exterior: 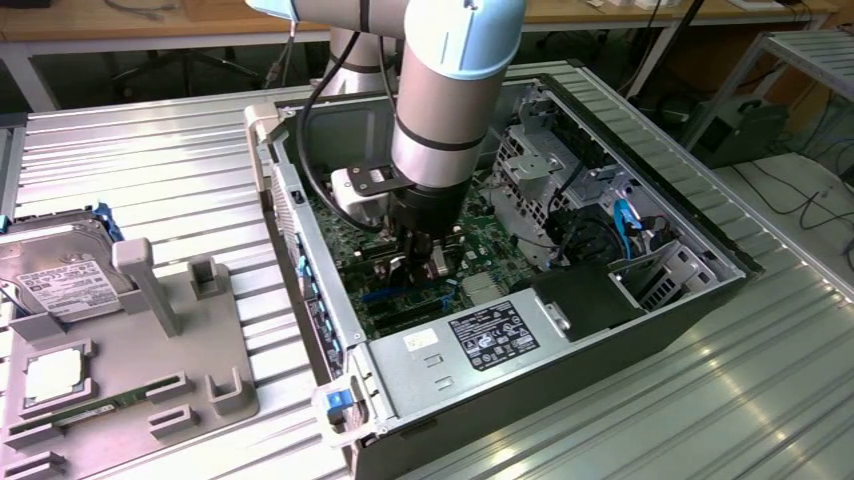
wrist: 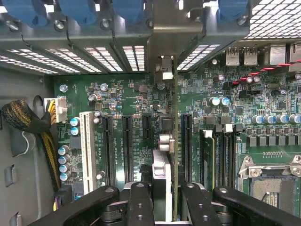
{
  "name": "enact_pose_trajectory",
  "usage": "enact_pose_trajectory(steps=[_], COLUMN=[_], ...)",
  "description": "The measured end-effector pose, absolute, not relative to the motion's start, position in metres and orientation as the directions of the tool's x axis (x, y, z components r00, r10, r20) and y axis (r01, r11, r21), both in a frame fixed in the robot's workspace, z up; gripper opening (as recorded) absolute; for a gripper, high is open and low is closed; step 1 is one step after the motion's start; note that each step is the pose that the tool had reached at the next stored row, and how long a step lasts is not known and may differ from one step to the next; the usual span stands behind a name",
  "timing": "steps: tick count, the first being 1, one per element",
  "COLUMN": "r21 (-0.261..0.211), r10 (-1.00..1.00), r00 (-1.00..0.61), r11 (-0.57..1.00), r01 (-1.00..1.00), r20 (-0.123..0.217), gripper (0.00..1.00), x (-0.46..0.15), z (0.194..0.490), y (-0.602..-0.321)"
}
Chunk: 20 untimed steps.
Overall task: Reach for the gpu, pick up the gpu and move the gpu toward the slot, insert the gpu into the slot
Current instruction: 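Insert the gpu into the slot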
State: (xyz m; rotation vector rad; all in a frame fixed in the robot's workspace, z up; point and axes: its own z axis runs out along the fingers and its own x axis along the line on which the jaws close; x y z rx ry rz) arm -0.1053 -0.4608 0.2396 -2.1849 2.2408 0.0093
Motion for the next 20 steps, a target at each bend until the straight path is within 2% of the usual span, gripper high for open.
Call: enact_pose_trajectory(steps=[20], r21=[-0.004], r10=[-1.000], r00=[-0.013], r11=[0.013], r01=[-1.000], r20=[-0.013], gripper=[0.28], x=[-0.1069], z=[0.2400], y=[-0.4597])
